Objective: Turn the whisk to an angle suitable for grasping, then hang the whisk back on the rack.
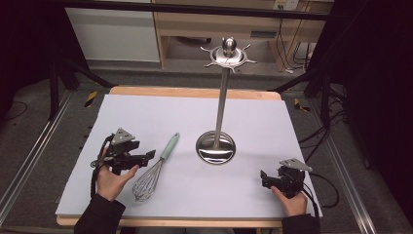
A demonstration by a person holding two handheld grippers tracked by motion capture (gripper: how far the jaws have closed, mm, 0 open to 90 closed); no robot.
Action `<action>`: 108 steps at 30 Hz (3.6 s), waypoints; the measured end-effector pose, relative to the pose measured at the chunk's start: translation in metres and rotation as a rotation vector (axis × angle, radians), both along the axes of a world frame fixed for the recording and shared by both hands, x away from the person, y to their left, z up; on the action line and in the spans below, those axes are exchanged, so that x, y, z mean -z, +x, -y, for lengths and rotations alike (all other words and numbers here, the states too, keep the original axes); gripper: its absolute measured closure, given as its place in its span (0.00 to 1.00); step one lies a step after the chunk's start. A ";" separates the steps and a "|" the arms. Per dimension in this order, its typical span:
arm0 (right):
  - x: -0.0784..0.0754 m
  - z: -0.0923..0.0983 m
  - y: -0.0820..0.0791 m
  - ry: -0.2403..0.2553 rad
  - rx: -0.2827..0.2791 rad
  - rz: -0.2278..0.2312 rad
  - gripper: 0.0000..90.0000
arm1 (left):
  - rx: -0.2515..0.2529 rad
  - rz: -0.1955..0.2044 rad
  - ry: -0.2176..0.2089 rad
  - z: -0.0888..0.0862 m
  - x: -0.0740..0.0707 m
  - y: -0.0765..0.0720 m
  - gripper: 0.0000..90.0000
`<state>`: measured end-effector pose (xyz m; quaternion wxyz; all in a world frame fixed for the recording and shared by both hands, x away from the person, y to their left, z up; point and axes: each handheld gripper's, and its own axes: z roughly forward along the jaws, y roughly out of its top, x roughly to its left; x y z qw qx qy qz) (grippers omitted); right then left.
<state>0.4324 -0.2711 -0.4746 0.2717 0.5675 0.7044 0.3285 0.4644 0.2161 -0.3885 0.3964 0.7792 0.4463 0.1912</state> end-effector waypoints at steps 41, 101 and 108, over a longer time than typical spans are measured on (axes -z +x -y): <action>0.001 -0.004 0.002 -0.006 -0.028 -0.019 0.07 | 0.067 -0.175 0.188 0.047 0.011 0.048 0.32; 0.003 -0.005 0.004 0.001 -0.049 -0.034 0.07 | 0.026 -0.454 0.253 0.066 0.059 0.086 0.72; 0.003 -0.005 0.004 -0.004 -0.050 -0.037 0.07 | 0.009 -0.471 0.231 0.063 0.058 0.087 0.74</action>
